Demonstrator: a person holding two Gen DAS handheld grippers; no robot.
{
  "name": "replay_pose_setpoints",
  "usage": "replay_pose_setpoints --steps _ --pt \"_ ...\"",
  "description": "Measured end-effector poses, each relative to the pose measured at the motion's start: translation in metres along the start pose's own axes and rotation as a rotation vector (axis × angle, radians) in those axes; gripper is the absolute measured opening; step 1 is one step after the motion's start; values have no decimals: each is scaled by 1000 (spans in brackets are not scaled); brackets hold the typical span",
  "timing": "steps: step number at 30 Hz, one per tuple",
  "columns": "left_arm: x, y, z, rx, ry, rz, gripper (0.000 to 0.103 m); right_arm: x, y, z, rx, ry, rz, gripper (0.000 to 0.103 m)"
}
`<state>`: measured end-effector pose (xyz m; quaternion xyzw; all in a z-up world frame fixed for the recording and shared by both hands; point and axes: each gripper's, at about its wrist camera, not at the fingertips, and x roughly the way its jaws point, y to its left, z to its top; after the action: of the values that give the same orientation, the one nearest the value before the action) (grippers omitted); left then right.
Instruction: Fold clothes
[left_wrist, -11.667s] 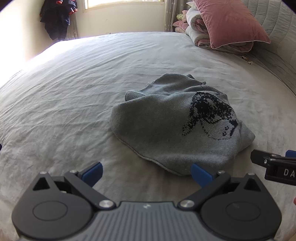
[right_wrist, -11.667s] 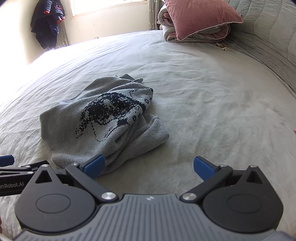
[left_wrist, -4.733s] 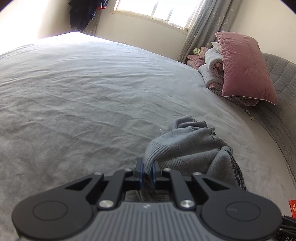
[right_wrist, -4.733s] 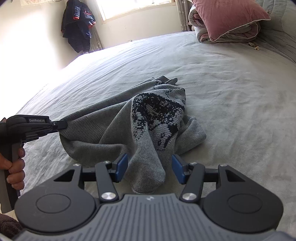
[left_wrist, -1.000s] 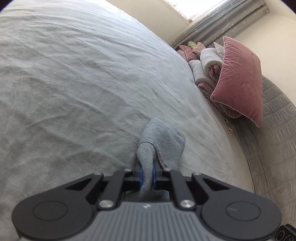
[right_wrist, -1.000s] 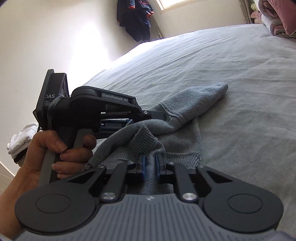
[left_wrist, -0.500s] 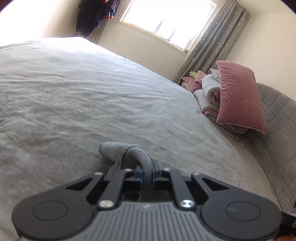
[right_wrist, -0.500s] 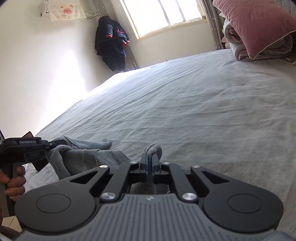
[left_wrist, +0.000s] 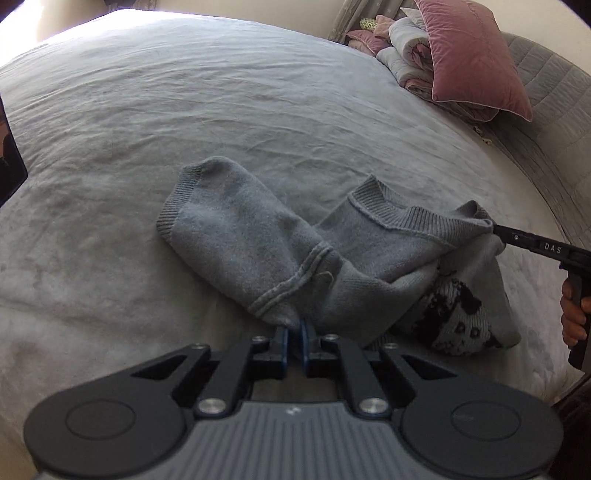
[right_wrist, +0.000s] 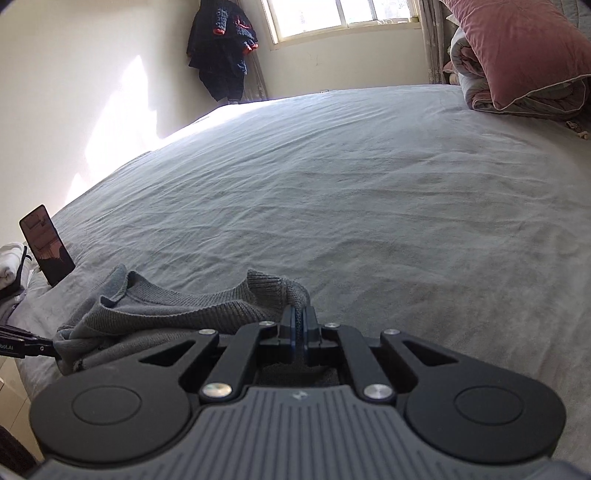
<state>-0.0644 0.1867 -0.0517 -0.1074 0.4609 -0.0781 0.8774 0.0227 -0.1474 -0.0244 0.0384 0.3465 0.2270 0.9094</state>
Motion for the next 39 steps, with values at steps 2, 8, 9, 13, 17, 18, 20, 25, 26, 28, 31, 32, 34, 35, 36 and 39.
replay_pose_setpoints --steps 2,8,9,13,17,18,20,25,26,28,31,32,34,35,36,39 --pt "-1 2 -3 21 7 -3 7 6 2 -5 -10 35 -5 5" --pt "-26 20 12 10 -81 -45 13 15 1 -9 -9 77 -3 7" --pt "-30 24 15 -6 -103 -55 20 15 -1 -9 3 77 2 9" --pt "-30 40 31 -137 -130 -83 44 13 -6 -5 28 70 1 22" --pt "-10 52 42 -253 -83 -27 46 18 -8 -2 28 66 -19 38" --pt "-4 54 44 -275 -73 -8 46 20 -9 -2 28 67 -18 38" --pt "4 57 48 -308 -68 27 45 24 -8 -1 24 72 -19 39" --pt "20 58 52 -357 -71 103 27 34 -6 1 16 81 -22 40" --pt "21 56 52 -344 -73 114 23 36 -6 0 16 84 -21 40" --pt "18 49 51 -295 -88 132 10 41 -4 0 14 92 -20 40" --pt "3 40 41 -246 -136 166 8 43 0 -1 -9 98 -34 40" --pt "-3 39 36 -236 -147 175 8 42 1 -1 -15 98 -38 40" --pt "-16 40 23 -217 -144 190 8 40 2 -2 -27 96 -44 40" --pt "-23 41 16 -207 -139 197 8 39 2 -2 -33 94 -46 40" --pt "-29 42 10 -199 -131 199 8 37 1 -2 -36 92 -48 40" --pt "-39 41 -7 -176 -90 180 8 34 -3 -3 -30 86 -54 43"
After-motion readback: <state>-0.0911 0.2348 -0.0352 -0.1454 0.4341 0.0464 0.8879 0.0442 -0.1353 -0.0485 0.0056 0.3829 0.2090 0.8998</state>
